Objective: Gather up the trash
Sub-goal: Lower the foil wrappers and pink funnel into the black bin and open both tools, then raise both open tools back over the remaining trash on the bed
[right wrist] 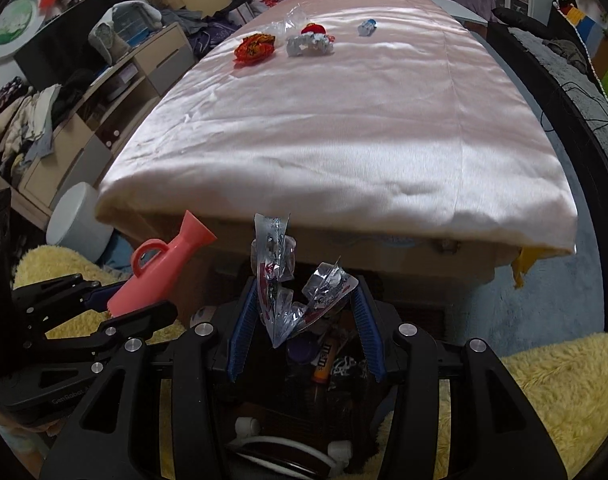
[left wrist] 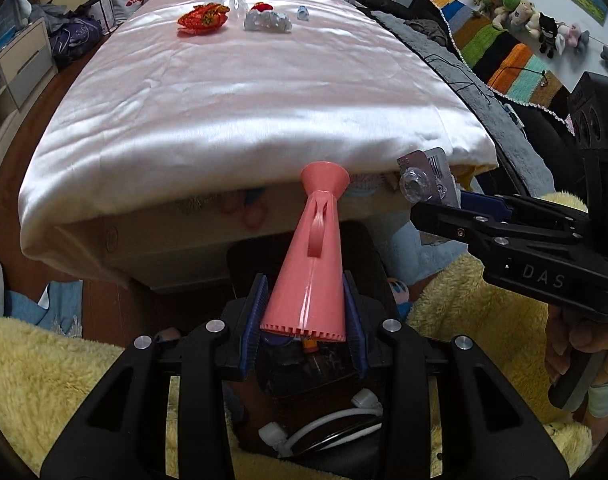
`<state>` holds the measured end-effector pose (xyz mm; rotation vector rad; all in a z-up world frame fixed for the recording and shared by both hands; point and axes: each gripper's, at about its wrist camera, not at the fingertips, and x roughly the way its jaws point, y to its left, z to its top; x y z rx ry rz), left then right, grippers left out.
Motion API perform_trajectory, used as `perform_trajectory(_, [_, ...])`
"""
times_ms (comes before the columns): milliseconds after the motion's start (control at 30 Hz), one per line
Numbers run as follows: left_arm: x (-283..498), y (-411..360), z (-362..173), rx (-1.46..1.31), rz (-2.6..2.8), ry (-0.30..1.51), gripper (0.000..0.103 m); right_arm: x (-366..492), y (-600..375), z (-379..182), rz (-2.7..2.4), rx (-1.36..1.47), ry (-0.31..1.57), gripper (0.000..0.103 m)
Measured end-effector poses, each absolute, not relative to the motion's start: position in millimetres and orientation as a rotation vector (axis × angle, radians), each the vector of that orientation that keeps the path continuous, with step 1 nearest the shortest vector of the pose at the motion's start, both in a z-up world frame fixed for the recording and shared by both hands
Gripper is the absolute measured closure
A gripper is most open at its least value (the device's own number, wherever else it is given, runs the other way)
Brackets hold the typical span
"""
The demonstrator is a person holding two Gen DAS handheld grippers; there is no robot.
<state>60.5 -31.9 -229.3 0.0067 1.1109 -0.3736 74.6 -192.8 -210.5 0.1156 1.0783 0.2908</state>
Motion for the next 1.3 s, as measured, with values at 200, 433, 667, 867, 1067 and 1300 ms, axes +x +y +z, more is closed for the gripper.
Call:
perform_trajectory(200, [52,-36,-251,0.018,-0.379,1.163,0.068,66,-190,-233,0.292,0.104,1.136,0.055])
perform_trajectory(433, [48,-43,-264,0.046,-0.397,1.202,0.068,62,-193,-248,0.287,0.114,1.180,0.054])
perform_trajectory(667, [54,-39,-271,0.047,-0.380,1.224,0.045,70,-195,-252,0.266,0.130,1.191,0.040])
perform_trajectory(867, [61,-26,-262,0.026,-0.346,1.204,0.035,78,-207,-240,0.245,0.163,1.161,0.035])
perform_trajectory(1067, [74,-9,-242,0.002,-0.322,1.156,0.030,85,-219,-221,0.220,0.190,1.113,0.022])
perform_trajectory(1300, [97,3,-211,-0.002,-0.292,1.091,0.027,104,-235,-193,0.207,0.232,1.044,0.022])
